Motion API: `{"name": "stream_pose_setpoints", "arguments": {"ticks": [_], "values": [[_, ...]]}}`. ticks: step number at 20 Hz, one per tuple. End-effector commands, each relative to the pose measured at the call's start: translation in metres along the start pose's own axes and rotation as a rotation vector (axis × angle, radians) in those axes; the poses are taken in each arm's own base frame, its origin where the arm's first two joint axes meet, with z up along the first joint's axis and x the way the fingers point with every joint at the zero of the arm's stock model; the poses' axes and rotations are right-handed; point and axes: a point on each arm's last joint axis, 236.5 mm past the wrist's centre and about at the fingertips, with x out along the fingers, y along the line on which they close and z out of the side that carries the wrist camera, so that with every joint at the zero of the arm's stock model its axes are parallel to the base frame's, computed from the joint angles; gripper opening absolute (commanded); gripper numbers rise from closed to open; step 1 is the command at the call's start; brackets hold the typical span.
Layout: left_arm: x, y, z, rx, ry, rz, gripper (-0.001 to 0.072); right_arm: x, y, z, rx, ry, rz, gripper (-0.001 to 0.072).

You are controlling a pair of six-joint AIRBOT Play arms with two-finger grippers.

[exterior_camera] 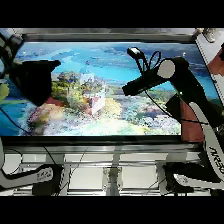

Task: Fold the clothes and pants, and hang the long-sleeved shirts on hangers.

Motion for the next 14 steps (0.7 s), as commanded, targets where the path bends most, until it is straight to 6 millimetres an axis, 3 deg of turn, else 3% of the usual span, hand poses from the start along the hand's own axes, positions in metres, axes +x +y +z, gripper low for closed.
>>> {"name": "stream_pose_setpoints", "arguments": {"ticks": [1, 2, 4, 8, 10, 14], "values": [[-0.084, -0.059, 0.082, 0.135, -0.223, -0.21, 0.0016, 0.0, 0.002, -0.007, -0.184, 0.028, 0.011, 0.0018], [-0.101, -0.076, 0.092, 0.179, -0.238, -0.249, 0.0016, 0.0, 0.003, -0.01, -0.246, 0.042, 0.017, 0.0066], [-0.129, -0.11, 0.102, 0.297, -0.259, -0.323, 0.0016, -0.001, 0.007, -0.018, -0.36, 0.071, 0.042, 0.0257], [-0.176, -0.155, 0.09, 0.447, -0.251, -0.444, 0.0017, -0.002, 0.022, -0.017, -0.477, 0.05, 0.107, 0.0336], [-0.196, -0.159, 0.077, 0.468, -0.234, -0.473, 0.0017, -0.002, 0.022, -0.017, -0.519, 0.045, 0.11, 0.0336], [-0.232, -0.147, 0.062, 0.464, -0.261, -0.448, 0.0017, -0.003, 0.028, -0.014, -0.543, 0.025, 0.128, 0.0338]]}}
